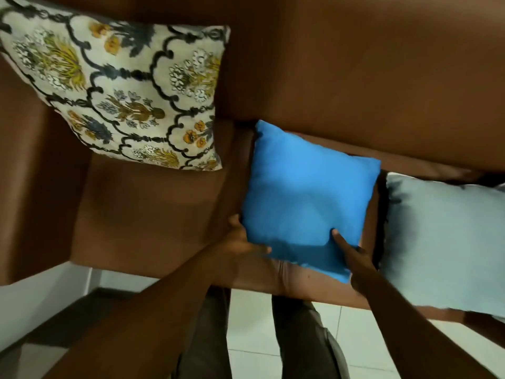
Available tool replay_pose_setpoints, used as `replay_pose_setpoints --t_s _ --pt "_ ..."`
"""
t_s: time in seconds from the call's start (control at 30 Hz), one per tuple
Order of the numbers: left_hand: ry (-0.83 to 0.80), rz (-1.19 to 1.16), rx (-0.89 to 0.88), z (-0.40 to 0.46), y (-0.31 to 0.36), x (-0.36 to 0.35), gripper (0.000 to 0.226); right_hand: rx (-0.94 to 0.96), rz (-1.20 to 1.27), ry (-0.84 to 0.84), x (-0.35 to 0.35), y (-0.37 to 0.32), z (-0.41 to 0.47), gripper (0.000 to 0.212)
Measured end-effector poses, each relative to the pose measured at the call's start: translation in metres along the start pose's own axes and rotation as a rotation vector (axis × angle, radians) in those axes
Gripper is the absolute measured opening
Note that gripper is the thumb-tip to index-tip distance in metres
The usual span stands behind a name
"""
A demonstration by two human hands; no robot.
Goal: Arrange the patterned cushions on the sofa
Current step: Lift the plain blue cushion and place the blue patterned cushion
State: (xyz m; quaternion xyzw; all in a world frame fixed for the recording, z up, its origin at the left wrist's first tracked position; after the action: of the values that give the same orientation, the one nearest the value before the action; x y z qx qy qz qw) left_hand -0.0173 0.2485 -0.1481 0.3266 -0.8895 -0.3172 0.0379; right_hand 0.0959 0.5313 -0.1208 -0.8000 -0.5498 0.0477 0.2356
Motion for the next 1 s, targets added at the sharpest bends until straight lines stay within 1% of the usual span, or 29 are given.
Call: replay_pose_setpoints --t_s 0.03,0.07,0.1,0.13,0.17,0.2,0.23,0.27,0.3,0.33,0.4,0.43,0.47,0.5,0.53,0.57,0.6,0.63,0.67,0.7,0.73,0.8,0.83,0.9,1.0 --pt "-0.02 0.009 0.02 -0.003 0.003 -0.005 0.087 -0.048 -0.019 -0.097 0.008 -0.001 0.002 0.079" --pt "-0.028 0.057 0.058 -0.01 0.007 -0.007 0.086 -0.069 -0.077 -0.149 0.016 -0.002 0.006 0.082" --pt "-0.024 0.11 0.079 -0.02 0.013 -0.011 0.09 -0.059 -0.122 -0.184 0.027 -0.008 0.0 0.081" --pt "0.018 0.108 0.065 -0.031 0.02 -0.014 0.099 -0.042 -0.14 -0.193 0.04 -0.017 -0.009 0.077" --pt "0.1 0.021 0.043 -0.043 0.031 -0.012 0.106 -0.015 -0.133 -0.208 0.054 -0.032 -0.017 0.073" --pt "0.185 -0.121 0.015 -0.057 0.046 -0.008 0.105 0.01 -0.126 -0.241 0.066 -0.05 -0.025 0.066" --pt "0.224 -0.239 -0.032 -0.068 0.062 -0.001 0.099 0.035 -0.092 -0.289 0.075 -0.066 -0.03 0.058" --pt "0.239 -0.319 -0.069 -0.076 0.081 0.007 0.088 0.063 -0.029 -0.335 0.083 -0.084 -0.032 0.051" --pt "0.229 -0.338 -0.082 -0.079 0.098 0.018 0.075 0.079 0.074 -0.384 0.086 -0.103 -0.031 0.049" --pt "0.203 -0.339 -0.107 -0.081 0.116 0.029 0.067 0.095 0.191 -0.432 0.086 -0.121 -0.029 0.05" --pt "0.157 -0.253 -0.199 -0.078 0.149 0.046 0.068 0.179 0.35 -0.526 0.082 -0.16 -0.022 0.059" --pt "0.139 -0.168 -0.251 -0.072 0.165 0.051 0.073 0.249 0.363 -0.531 0.083 -0.177 -0.013 0.068" --pt "0.139 -0.076 -0.287 -0.063 0.179 0.056 0.083 0.32 0.368 -0.505 0.087 -0.192 -0.001 0.081" --pt "0.176 0.038 -0.284 -0.051 0.188 0.061 0.1 0.378 0.391 -0.477 0.094 -0.203 0.011 0.094" --pt "0.247 0.165 -0.249 -0.037 0.196 0.065 0.119 0.427 0.379 -0.457 0.099 -0.21 0.024 0.104" --pt "0.318 0.271 -0.203 -0.024 0.201 0.067 0.133 0.46 0.297 -0.433 0.101 -0.212 0.034 0.105" --pt "0.357 0.325 -0.183 -0.013 0.206 0.066 0.14 0.474 0.173 -0.406 0.099 -0.213 0.043 0.095" --pt "0.358 0.333 -0.207 -0.001 0.209 0.061 0.141 0.465 0.044 -0.38 0.094 -0.21 0.05 0.076" --pt "0.346 0.317 -0.252 0.01 0.211 0.055 0.139 0.439 -0.065 -0.367 0.087 -0.207 0.053 0.062" --pt "0.356 0.303 -0.289 0.018 0.212 0.048 0.135 0.41 -0.162 -0.372 0.078 -0.205 0.054 0.061" --pt "0.401 0.304 -0.311 0.023 0.212 0.044 0.128 0.402 -0.236 -0.377 0.07 -0.206 0.053 0.066" --pt "0.539 0.303 -0.34 0.023 0.207 0.045 0.11 0.455 -0.294 -0.328 0.061 -0.21 0.05 0.071" --pt "0.586 0.266 -0.353 0.021 0.201 0.048 0.103 0.501 -0.308 -0.296 0.059 -0.212 0.048 0.07" --pt "0.603 0.157 -0.371 0.017 0.189 0.057 0.1 0.562 -0.332 -0.258 0.051 -0.211 0.049 0.069" --pt "0.626 0.116 -0.344 0.024 0.18 0.061 0.105 0.503 -0.351 -0.235 0.023 -0.209 0.061 0.065"
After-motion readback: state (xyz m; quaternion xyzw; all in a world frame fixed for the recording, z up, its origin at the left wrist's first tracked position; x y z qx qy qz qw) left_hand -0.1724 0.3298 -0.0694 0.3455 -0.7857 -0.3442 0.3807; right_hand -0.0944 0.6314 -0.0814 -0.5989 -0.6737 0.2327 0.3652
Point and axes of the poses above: each hand's wrist, its own z-axis towards the middle knuckle, its own x-axis out of the back of the hand, y = z × x, the point moved 1 cm from there along z, towards the middle knuckle, and after that the axes turned 11 degrees about -y, right-handed, at the moved point
